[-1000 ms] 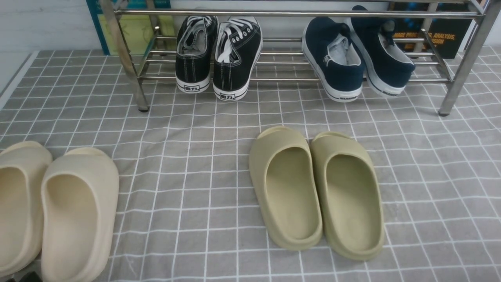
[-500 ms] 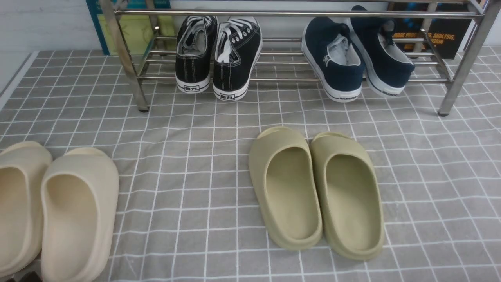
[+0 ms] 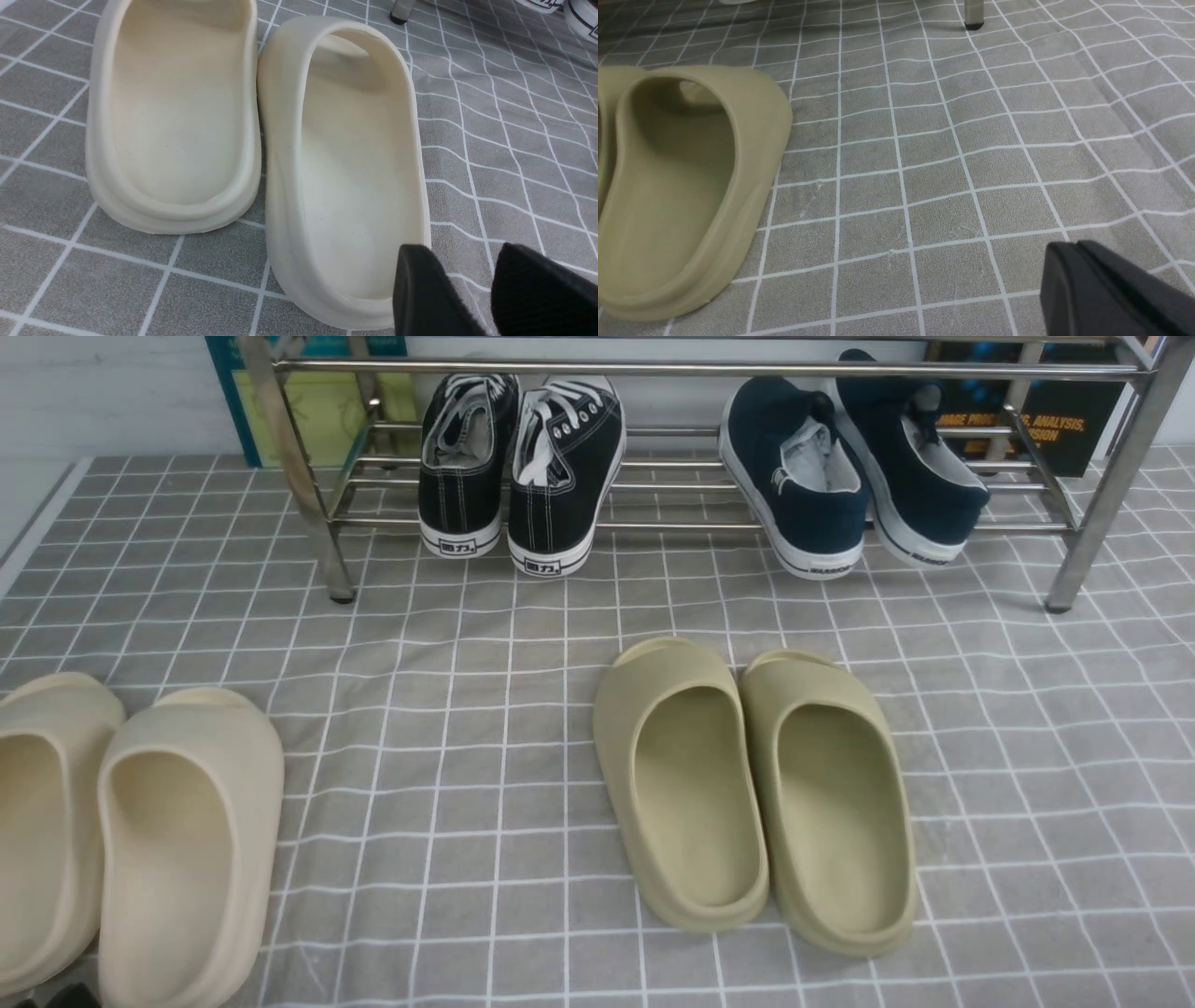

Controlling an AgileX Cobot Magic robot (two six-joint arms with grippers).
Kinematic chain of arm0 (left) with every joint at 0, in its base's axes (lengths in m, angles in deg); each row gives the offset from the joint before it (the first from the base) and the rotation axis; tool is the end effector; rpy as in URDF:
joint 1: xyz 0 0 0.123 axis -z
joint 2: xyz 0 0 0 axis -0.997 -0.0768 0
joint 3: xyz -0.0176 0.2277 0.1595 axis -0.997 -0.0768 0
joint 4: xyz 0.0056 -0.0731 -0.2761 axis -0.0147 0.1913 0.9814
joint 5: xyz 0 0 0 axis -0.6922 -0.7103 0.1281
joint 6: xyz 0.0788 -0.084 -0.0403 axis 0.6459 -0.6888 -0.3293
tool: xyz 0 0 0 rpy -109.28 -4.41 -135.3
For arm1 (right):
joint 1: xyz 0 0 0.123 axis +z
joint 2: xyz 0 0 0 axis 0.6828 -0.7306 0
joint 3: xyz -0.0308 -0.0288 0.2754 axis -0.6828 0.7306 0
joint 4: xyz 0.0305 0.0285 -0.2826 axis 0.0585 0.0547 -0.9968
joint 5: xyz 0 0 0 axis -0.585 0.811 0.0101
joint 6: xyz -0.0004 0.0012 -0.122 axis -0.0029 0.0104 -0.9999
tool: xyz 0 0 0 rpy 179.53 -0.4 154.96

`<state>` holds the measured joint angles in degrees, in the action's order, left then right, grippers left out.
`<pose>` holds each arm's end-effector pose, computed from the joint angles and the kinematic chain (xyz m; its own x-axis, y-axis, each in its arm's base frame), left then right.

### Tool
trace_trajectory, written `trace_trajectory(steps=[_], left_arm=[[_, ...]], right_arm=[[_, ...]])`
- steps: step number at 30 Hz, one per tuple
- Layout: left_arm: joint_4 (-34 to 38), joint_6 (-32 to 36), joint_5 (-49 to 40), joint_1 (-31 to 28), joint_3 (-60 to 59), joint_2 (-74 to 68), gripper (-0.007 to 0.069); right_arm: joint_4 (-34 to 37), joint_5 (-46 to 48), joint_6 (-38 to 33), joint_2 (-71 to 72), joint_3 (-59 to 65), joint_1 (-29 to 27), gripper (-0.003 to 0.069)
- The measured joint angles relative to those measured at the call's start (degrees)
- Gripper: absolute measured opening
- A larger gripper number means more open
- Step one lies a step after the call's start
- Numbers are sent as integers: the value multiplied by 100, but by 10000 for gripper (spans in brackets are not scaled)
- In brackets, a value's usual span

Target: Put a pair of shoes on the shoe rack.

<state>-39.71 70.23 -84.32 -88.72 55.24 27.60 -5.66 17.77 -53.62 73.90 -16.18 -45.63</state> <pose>0.1227 0.0049 0.1589 -0.2804 -0.3355 -0.8993 -0.1379 0.9413 -0.3081 0.1226 -0.0042 0.1644 -0.2905 0.1649 -0.9426 0.0796 0.9858 0.1479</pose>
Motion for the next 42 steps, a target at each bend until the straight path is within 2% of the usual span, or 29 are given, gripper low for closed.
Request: trace_trajectory(steps=[42], left_arm=[[0,0,0,0,0,0,239]], right_arm=[[0,0,-4,0,0,0,26]])
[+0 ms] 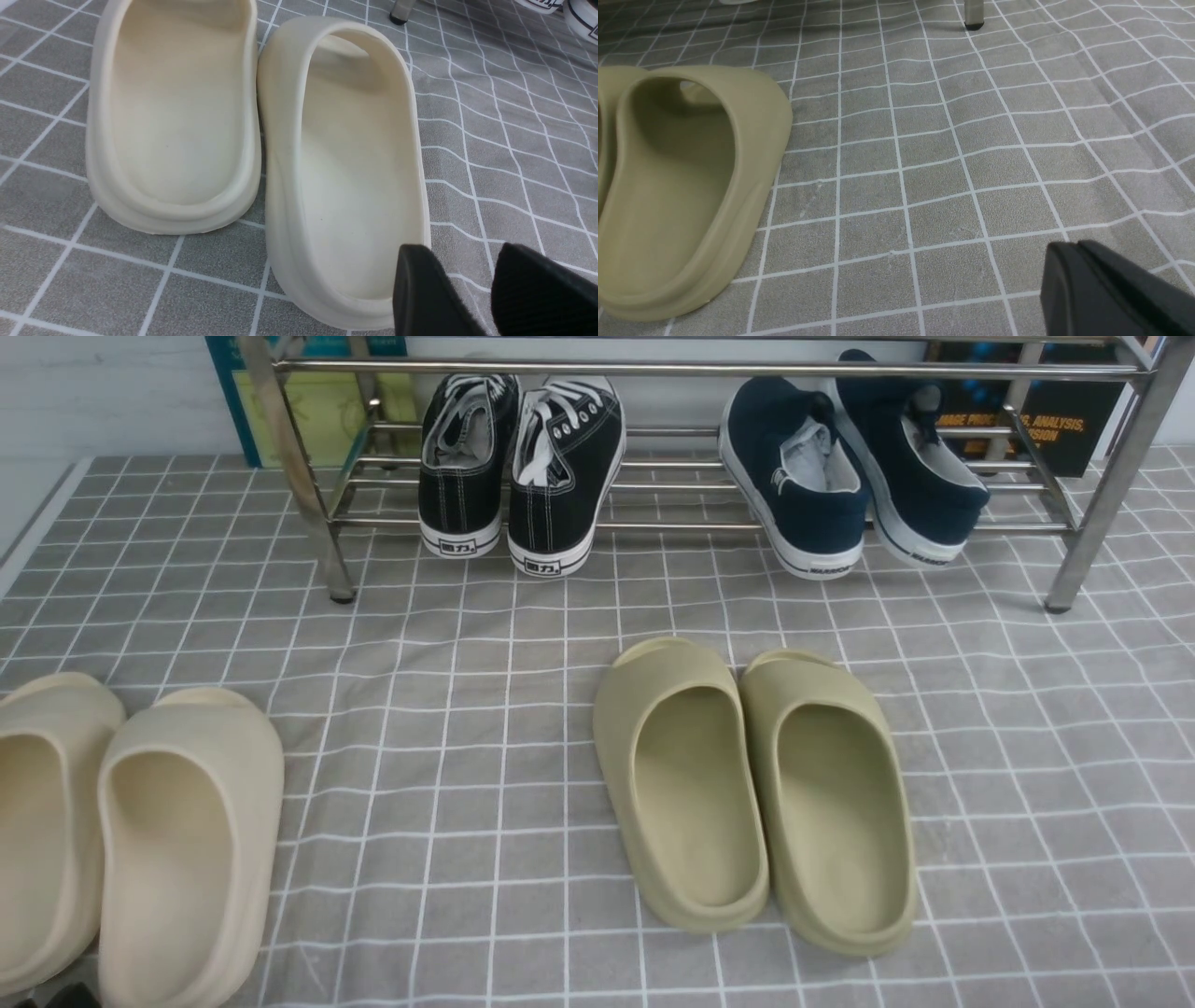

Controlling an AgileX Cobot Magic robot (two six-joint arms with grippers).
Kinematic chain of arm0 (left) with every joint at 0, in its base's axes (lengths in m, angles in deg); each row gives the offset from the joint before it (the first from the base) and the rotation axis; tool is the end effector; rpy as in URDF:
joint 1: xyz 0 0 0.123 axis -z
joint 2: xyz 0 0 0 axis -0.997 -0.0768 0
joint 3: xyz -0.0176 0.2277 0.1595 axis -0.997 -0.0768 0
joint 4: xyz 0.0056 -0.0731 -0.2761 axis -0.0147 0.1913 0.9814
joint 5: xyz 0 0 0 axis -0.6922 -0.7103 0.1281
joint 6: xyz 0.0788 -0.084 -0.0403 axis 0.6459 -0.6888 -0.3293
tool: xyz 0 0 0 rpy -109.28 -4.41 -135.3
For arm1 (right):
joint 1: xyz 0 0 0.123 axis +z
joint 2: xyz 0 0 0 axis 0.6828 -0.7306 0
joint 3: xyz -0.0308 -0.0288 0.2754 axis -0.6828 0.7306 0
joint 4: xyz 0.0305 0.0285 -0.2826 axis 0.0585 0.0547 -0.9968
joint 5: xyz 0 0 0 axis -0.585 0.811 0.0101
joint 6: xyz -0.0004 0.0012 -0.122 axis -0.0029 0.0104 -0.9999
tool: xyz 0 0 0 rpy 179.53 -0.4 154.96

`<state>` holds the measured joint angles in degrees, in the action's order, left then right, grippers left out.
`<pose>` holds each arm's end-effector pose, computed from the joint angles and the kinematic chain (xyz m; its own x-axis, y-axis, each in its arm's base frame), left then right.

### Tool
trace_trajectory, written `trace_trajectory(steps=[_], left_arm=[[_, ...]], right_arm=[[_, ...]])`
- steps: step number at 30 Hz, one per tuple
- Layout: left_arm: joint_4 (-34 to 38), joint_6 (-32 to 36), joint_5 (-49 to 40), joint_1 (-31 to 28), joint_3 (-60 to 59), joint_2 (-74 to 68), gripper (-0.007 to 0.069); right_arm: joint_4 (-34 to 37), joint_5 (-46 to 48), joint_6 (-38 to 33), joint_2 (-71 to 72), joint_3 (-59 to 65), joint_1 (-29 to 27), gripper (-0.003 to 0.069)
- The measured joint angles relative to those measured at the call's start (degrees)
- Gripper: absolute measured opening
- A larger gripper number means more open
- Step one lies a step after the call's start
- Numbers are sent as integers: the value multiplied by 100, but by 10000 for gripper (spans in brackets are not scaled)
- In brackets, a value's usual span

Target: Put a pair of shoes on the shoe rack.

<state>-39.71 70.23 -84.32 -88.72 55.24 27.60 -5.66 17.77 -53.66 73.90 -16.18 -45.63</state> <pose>0.1227 0.0049 0.1589 -0.2804 -0.3355 -0.8993 -0.1379 0.9413 -0.3081 0.1226 -0.0042 0.1644 -0.2905 0.1642 -0.9427 0.0794 0.9859 0.1473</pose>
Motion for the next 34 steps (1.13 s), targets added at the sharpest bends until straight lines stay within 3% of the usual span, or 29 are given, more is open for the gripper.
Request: trace_trajectory(steps=[34], left_arm=[[0,0,0,0,0,0,239]], right_arm=[[0,0,0,0,0,0,57]])
